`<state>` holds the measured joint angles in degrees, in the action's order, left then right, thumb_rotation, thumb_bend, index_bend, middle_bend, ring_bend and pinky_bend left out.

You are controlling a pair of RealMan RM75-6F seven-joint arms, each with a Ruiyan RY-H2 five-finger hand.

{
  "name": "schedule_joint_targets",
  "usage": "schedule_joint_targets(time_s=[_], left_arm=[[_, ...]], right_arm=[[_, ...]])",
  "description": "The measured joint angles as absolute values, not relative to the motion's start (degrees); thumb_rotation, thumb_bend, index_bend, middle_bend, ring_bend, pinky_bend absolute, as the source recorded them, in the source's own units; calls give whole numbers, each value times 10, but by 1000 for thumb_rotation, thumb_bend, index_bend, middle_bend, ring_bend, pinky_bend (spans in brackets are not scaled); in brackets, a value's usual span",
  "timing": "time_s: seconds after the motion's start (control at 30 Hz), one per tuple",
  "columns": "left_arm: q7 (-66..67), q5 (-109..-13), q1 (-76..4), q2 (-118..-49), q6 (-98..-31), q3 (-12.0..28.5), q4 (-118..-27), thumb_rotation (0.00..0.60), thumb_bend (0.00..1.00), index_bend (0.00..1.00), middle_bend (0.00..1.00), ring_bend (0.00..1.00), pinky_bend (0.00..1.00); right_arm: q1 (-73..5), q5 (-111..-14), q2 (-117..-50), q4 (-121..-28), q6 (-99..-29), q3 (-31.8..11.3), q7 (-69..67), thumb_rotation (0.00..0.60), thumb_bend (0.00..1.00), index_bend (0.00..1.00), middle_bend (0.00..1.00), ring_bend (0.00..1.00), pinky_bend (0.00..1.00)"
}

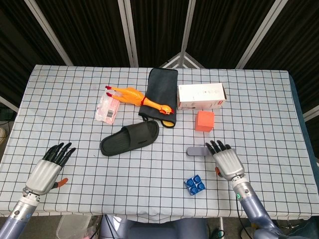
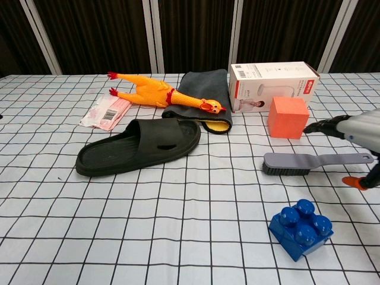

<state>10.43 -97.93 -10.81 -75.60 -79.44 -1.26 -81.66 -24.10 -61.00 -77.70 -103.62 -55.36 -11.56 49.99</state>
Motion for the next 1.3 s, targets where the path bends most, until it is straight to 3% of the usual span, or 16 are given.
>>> schedule_joint_targets(time_s=[0.23, 0.47, 0.63, 0.97, 1.3], left_arm=[[98, -958, -113, -755, -784, -7, -811, 600, 37, 0, 0, 0, 120], [95, -944, -115, -754, -780, -4, -808, 600, 37, 0, 0, 0, 120], [91, -940, -115, -751, -783, -4, -807, 600, 37, 0, 0, 0, 120], [83, -936, -115, -747, -789, -5, -806, 600, 37, 0, 0, 0, 120], [85, -928, -118, -747, -782, -6, -805, 600, 38, 0, 0, 0, 120]], right_arm=[[-316, -500, -823, -1004, -530, -126, 568, 600, 386, 88, 112, 107, 263], [-385, -429, -866, -980, -531, -124, 619, 600, 386, 194, 112, 110, 265], [-410, -411, -886, -963, -542, -115, 628, 600, 386, 250, 112, 114, 268], [-430, -409, -884, -960, -565, -100, 619, 600, 387, 253, 118, 125, 275], [-442, -417, -867, -969, -587, -88, 607, 600, 386, 377, 217, 182, 306]])
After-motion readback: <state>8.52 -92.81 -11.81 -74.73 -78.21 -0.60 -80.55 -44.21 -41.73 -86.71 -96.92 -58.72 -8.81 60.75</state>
